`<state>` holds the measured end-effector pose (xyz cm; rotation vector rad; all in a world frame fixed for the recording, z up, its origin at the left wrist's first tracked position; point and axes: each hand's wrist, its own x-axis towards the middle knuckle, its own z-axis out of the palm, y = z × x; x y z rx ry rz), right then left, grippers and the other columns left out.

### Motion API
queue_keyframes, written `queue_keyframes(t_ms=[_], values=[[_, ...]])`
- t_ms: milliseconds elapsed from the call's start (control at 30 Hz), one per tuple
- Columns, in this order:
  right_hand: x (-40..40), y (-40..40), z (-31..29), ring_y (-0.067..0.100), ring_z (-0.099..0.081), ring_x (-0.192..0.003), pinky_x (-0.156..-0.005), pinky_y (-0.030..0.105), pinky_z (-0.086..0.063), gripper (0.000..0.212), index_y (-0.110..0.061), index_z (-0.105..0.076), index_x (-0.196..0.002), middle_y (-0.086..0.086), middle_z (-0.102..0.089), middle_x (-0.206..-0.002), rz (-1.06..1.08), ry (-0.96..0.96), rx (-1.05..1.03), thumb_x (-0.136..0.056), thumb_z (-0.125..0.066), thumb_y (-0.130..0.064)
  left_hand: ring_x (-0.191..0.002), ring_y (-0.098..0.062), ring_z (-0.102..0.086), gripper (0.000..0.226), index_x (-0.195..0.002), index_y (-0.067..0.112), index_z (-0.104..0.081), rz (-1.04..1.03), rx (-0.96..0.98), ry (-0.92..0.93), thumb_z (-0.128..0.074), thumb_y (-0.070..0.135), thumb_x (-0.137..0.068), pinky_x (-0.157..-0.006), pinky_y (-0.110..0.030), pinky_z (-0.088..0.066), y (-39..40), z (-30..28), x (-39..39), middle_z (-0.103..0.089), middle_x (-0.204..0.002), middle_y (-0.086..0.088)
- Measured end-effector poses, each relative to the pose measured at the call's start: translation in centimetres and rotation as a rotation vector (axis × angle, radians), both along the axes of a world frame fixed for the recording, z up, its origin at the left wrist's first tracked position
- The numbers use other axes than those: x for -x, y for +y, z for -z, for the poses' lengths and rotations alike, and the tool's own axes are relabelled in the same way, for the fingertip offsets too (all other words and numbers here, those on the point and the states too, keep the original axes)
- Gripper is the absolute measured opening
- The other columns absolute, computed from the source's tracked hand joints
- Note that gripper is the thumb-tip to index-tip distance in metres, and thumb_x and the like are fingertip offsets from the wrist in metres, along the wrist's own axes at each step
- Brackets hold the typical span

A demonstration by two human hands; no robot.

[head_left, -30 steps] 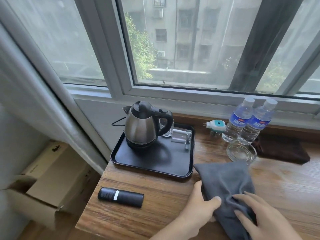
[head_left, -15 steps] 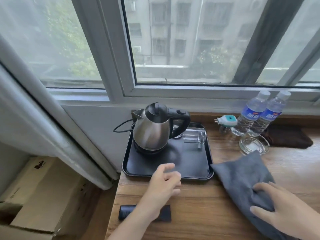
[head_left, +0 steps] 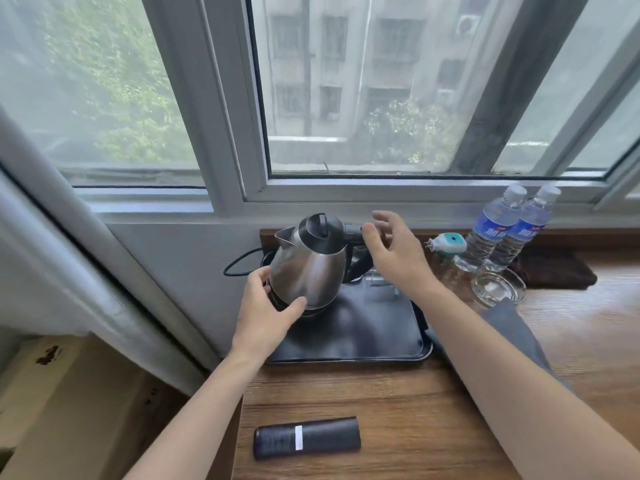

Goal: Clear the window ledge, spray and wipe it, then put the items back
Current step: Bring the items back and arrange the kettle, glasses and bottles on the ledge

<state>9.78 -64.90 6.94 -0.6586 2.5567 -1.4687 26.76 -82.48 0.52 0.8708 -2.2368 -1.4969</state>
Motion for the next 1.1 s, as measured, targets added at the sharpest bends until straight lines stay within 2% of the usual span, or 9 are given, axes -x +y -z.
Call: queue_keyframes(t_ms=[100, 167, 267, 367, 433, 500, 633, 833, 1100], values=[[0.9, -0.4, 1.5, 0.012, -0.063, -0.110, -0.100, 0.030, -0.048, 0.040, -0.021, -0.061, -0.134, -0.011, -0.067, -0.113, -0.035, 0.004, -0.010, -0.101, -0.062, -0.044, -0.130, -0.005, -0.048, 0.085, -0.140, 0.033, -0.040, -0.011, 0.045, -0.027, -0.090, 0.036, -0.073, -0.109, -0.031, -0.043, -0.1, 1.2, 1.4, -0.051, -0.139, 0.016], [1.4, -0.3, 2.3, 0.007, -0.064, -0.104, -0.095, 0.026, -0.047, 0.031, -0.025, -0.064, -0.124, -0.017, -0.068, -0.108, -0.042, 0.022, 0.013, -0.100, -0.063, -0.045, -0.132, -0.011, -0.048, 0.087, -0.139, 0.033, -0.040, -0.036, 0.068, -0.013, -0.092, 0.037, -0.069, -0.113, -0.041, -0.043, 0.1, 1.6, 2.1, -0.051, -0.139, 0.013], [2.0, -0.3, 2.7, 0.004, -0.064, -0.099, -0.089, 0.023, -0.046, 0.025, -0.029, -0.066, -0.114, -0.017, -0.070, -0.102, -0.038, 0.013, 0.048, -0.098, -0.066, -0.048, -0.135, -0.014, -0.045, 0.097, -0.143, 0.028, -0.037, -0.067, 0.107, -0.013, -0.095, 0.038, -0.065, -0.114, -0.042, -0.041, 0.5, 1.8, 2.8, -0.047, -0.142, 0.010], [2.7, -0.3, 2.8, 0.013, -0.069, -0.093, -0.088, 0.033, -0.053, 0.029, -0.028, -0.069, -0.099, -0.009, -0.072, -0.089, -0.048, -0.036, 0.067, -0.092, -0.069, -0.056, -0.142, -0.015, -0.040, 0.121, -0.152, 0.027, -0.026, -0.045, 0.141, -0.051, -0.097, 0.048, -0.057, -0.117, -0.043, -0.039, 0.6, 1.9, 3.2, -0.040, -0.152, 0.008], [3.1, -0.4, 2.8, 0.022, -0.073, -0.088, -0.087, 0.043, -0.056, 0.039, -0.020, -0.069, -0.089, 0.002, -0.074, -0.083, -0.069, -0.122, 0.109, -0.088, -0.072, -0.058, -0.146, -0.017, -0.035, 0.137, -0.157, 0.030, -0.018, -0.017, 0.168, -0.080, -0.096, 0.055, -0.048, -0.119, -0.045, -0.037, 0.5, 2.0, 3.6, -0.036, -0.158, 0.006], [3.2, -0.5, 2.7, 0.020, -0.072, -0.076, -0.079, 0.040, -0.055, 0.041, -0.009, -0.067, -0.085, 0.015, -0.074, -0.081, -0.118, -0.197, 0.173, -0.091, -0.075, -0.049, -0.146, -0.018, -0.035, 0.144, -0.157, 0.030, -0.016, -0.020, 0.202, -0.094, -0.095, 0.061, -0.041, -0.118, -0.047, -0.038, 0.3, 2.1, 3.9, -0.037, -0.158, 0.006], [3.3, -0.6, 2.8, 0.015, -0.061, -0.069, -0.075, 0.034, -0.051, 0.037, -0.016, -0.067, -0.078, 0.008, -0.066, -0.069, -0.166, -0.256, 0.247, -0.083, -0.077, -0.050, -0.144, -0.017, -0.040, 0.139, -0.155, 0.031, -0.024, -0.052, 0.229, -0.065, -0.095, 0.062, -0.038, -0.116, -0.047, -0.041, 0.0, 2.3, 4.0, -0.044, -0.154, 0.010], [2.9, -2.5, 1.7, 0.016, -0.060, -0.074, -0.071, 0.035, -0.048, 0.056, 0.000, -0.067, -0.092, 0.005, -0.065, -0.077, -0.209, -0.225, 0.277, -0.074, -0.084, -0.050, -0.125, -0.011, -0.053, 0.112, -0.140, 0.044, -0.036, -0.034, 0.131, -0.023, -0.099, 0.049, -0.047, -0.097, -0.032, -0.045, -0.9, 1.9, 3.8, -0.058, -0.132, 0.019], [2.7, -4.0, 1.8, 0.019, -0.057, -0.063, -0.065, 0.034, -0.047, 0.061, 0.013, -0.058, -0.092, 0.012, -0.061, -0.072, -0.084, -0.325, 0.348, -0.084, -0.085, -0.042, -0.126, -0.013, -0.053, 0.114, -0.140, 0.053, -0.033, 0.122, 0.078, -0.097, -0.098, 0.053, -0.047, -0.107, -0.044, -0.047, -4.3, 0.8, 4.3, -0.056, -0.133, 0.020]])
